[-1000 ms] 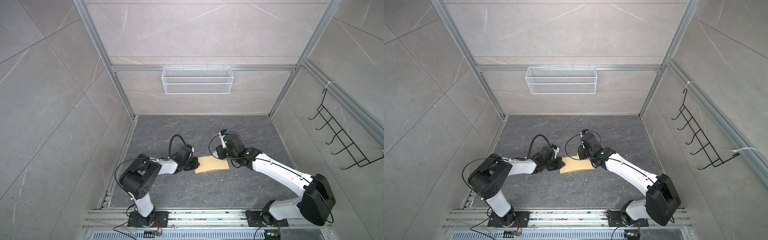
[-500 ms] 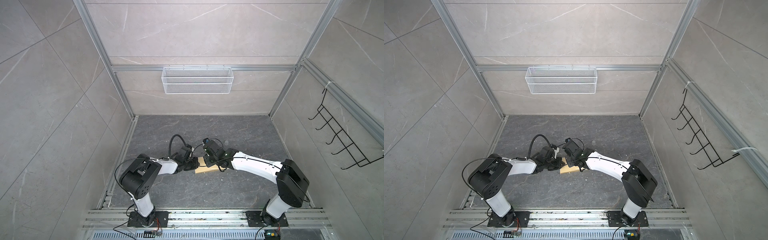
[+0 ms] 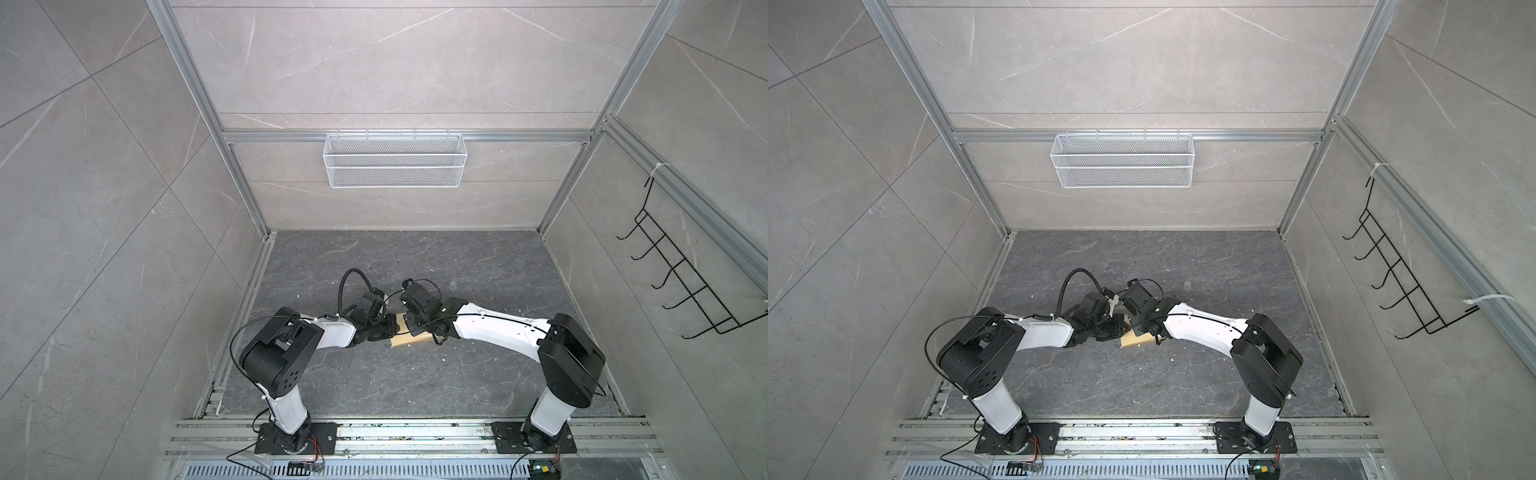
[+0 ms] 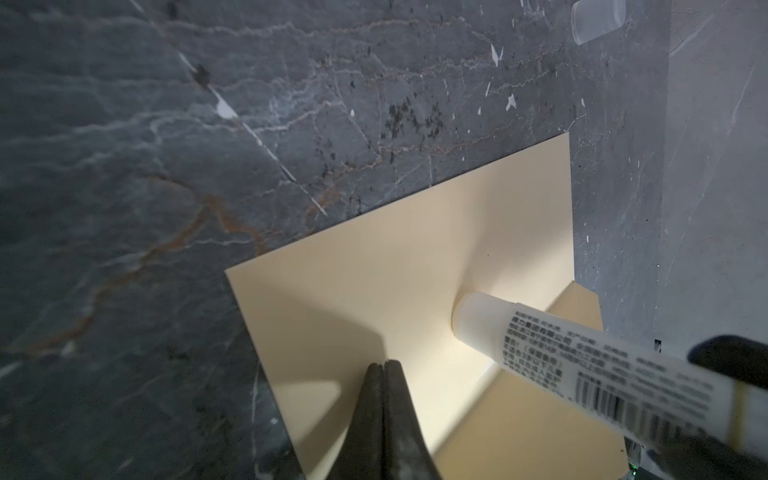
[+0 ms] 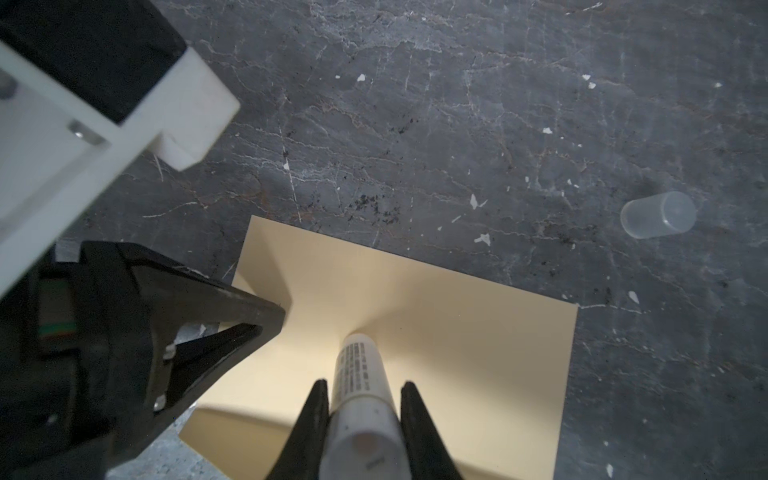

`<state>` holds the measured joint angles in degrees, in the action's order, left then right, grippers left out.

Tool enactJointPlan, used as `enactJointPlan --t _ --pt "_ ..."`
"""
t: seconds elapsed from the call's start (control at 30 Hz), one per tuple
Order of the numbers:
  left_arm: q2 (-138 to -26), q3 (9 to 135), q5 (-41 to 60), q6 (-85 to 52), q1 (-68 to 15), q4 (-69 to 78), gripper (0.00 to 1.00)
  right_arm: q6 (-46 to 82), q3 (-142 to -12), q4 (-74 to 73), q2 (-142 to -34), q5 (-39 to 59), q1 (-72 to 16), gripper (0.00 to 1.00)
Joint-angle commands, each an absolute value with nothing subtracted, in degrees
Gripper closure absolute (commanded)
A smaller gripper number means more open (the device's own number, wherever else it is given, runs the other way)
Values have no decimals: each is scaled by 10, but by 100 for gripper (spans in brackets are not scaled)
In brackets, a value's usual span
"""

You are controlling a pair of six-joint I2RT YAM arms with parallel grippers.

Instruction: Place the letter into the envelope and seal it

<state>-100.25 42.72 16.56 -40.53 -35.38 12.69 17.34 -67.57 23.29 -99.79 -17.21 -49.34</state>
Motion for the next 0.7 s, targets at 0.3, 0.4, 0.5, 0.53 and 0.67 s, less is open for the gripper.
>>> enactJointPlan --t 0.3,0.4,0.5,0.53,0.67 --pt "-1040 406 103 -396 -351 24 100 180 -616 293 -988 -214 -402 100" --pt "-1038 404 102 -397 -351 22 100 190 -604 292 -982 -199 -377 100" --pt "-1037 404 101 -397 -351 21 100 199 -603 290 -983 -183 -363 100" --pt "-1037 404 100 -397 -351 22 100 201 -605 292 -986 -182 -363 100" --pt "-1035 401 99 -398 -351 21 100 208 -617 302 -1000 -176 -361 100"
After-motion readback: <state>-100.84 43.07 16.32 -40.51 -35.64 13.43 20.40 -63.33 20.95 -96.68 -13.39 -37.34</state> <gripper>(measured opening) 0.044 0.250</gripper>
